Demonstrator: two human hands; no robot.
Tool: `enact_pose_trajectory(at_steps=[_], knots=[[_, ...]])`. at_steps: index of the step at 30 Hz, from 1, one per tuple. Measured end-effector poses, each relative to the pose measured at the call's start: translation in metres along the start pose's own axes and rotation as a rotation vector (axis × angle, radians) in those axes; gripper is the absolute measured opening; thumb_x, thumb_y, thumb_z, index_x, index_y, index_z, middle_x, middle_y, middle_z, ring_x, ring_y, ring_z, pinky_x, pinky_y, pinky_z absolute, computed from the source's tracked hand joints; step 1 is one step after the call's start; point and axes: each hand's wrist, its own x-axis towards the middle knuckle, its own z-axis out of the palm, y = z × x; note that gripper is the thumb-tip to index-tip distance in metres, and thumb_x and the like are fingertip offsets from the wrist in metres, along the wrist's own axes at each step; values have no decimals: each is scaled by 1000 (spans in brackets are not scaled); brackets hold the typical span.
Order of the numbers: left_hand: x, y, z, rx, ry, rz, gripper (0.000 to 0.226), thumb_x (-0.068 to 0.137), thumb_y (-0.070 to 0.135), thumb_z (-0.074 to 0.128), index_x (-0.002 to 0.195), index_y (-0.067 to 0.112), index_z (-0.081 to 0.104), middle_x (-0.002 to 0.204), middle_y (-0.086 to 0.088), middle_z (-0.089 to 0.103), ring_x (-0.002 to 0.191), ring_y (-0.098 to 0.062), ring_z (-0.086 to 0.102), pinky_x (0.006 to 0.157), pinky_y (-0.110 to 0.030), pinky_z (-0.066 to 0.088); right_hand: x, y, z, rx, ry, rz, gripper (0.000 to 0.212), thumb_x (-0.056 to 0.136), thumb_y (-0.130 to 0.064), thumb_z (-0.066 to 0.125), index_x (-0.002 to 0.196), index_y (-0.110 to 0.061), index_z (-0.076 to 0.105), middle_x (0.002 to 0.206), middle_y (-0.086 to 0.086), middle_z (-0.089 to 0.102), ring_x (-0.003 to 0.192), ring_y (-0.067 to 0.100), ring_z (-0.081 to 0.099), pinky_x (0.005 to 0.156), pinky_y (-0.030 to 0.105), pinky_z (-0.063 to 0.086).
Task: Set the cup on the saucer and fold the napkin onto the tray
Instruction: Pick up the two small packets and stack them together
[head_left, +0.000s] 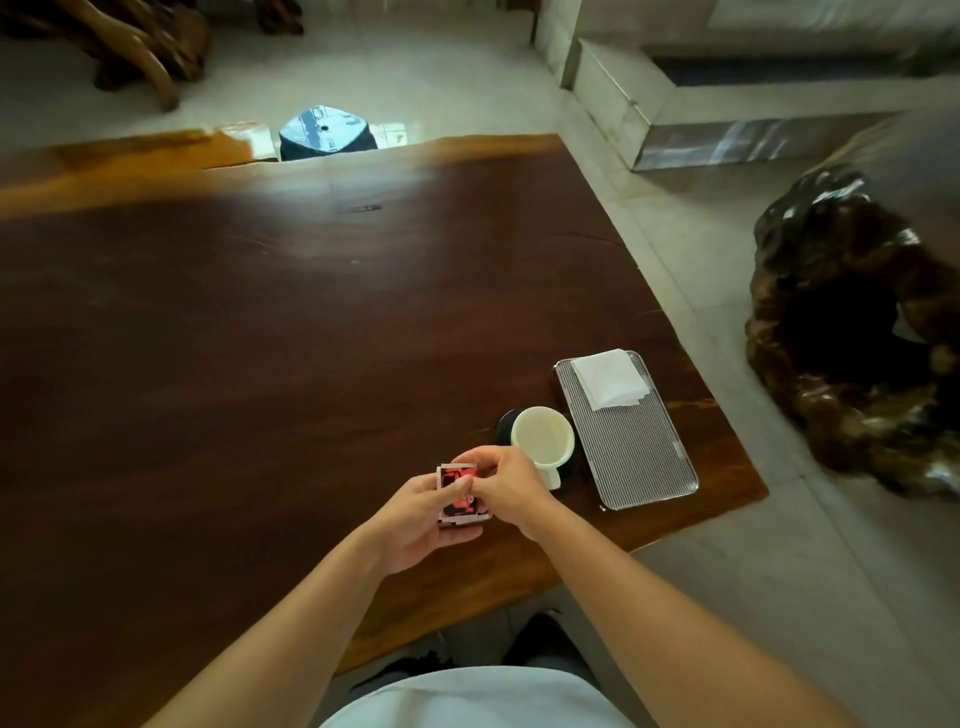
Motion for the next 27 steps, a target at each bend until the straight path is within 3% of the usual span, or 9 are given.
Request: enact_pose_trajectory(at_steps=[4,10,21,27], knots=[[-1,1,-11,-79,35,39,27,100,6,56,126,4,62,127,-21,66,114,-36,69,98,-49,56,0,1,-1,144,20,69,52,85,-12,78,132,-21,59,118,3,64,109,22,65,84,32,60],[0,1,-4,-118,-9,23,28,102,1,48,127,3,61,128,-24,65,117,-39,66,101,-51,53,-13,14,-9,357,-75,207,28,91,-20,72,119,-20,71,112,0,75,109,21,68,96,44,57],[31,-2,65,193,148,62,28,91,20,71,118,12,64,117,-13,71,106,-26,71,89,-42,61,-22,42,-68,495,27,250,25,87,-15,76,111,-16,72,107,5,76,101,22,73,83,38,62],[57,1,122,184,249,169,27,90,16,73,116,13,67,110,-11,75,102,-24,73,78,-36,63,-9,63,-137,588,-23,274,19,86,-9,76,105,-9,74,102,10,78,97,28,75,81,39,62]])
